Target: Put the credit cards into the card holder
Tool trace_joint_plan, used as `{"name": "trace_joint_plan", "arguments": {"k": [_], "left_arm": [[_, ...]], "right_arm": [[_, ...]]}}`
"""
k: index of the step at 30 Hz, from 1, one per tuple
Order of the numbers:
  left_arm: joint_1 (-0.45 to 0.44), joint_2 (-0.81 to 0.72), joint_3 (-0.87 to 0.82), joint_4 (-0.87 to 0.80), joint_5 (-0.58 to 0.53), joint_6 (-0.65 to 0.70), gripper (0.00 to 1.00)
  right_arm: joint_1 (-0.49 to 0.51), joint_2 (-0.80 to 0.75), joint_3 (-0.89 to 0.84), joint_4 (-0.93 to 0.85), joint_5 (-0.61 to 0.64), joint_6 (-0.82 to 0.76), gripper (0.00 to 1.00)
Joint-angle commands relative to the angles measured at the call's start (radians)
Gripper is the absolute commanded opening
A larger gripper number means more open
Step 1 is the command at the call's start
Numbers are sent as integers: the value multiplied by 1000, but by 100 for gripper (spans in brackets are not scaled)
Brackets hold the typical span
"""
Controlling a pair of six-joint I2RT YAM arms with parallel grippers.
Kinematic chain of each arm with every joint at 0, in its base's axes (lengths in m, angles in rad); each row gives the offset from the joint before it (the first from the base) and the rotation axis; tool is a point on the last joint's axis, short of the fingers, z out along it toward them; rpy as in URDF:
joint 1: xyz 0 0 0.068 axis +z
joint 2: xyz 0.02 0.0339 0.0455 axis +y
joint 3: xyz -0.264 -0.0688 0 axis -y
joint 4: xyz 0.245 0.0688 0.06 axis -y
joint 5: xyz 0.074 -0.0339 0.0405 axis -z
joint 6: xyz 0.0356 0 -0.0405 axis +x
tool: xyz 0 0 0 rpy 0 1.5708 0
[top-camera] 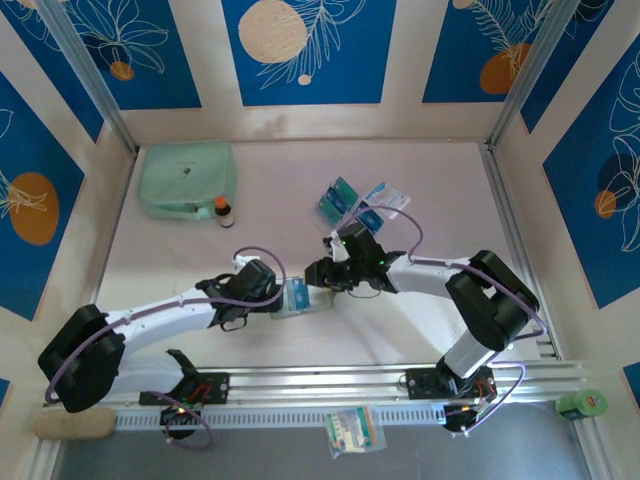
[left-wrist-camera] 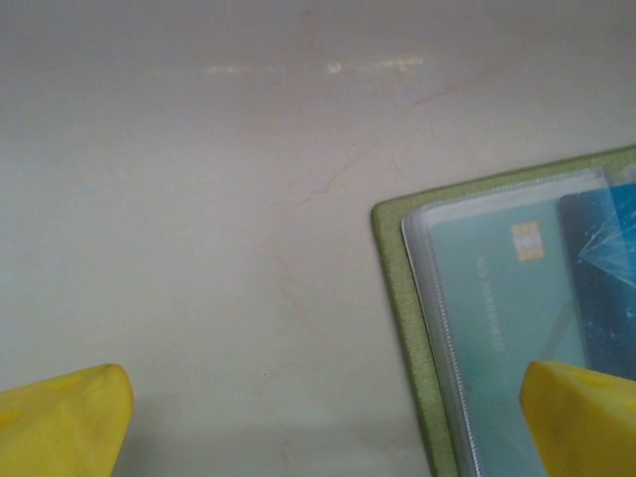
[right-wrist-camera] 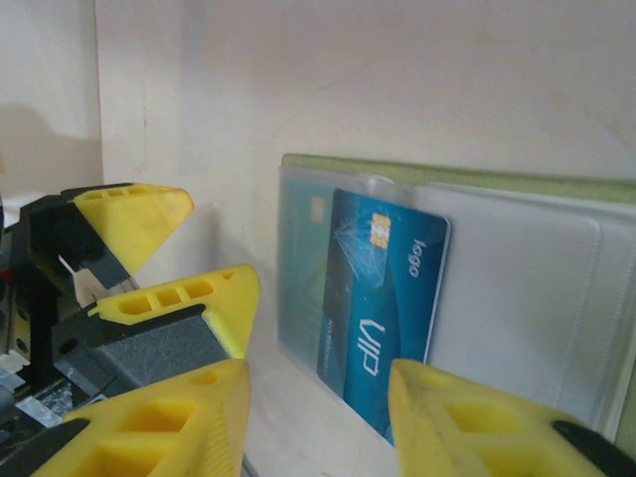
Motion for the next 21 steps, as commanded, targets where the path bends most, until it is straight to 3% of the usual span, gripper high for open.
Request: {"name": "trace_joint_plan", "arguments": {"k": [1,3,9,21], "left_arm": [[29,-5,19,-53,-32,-29,100],[41,5,13,-55,-28,-39,100],[55,24,-9,-62,-28,-57,100],[65,120,5,-43,15,-23,100]], "right_arm": [[13,17,76,-209,50,-122,27],[22,48,116,-242,64,-144,19],[49,133,191,-281,79,-172,8],[92,227,252,-314,98,-185,4]]}}
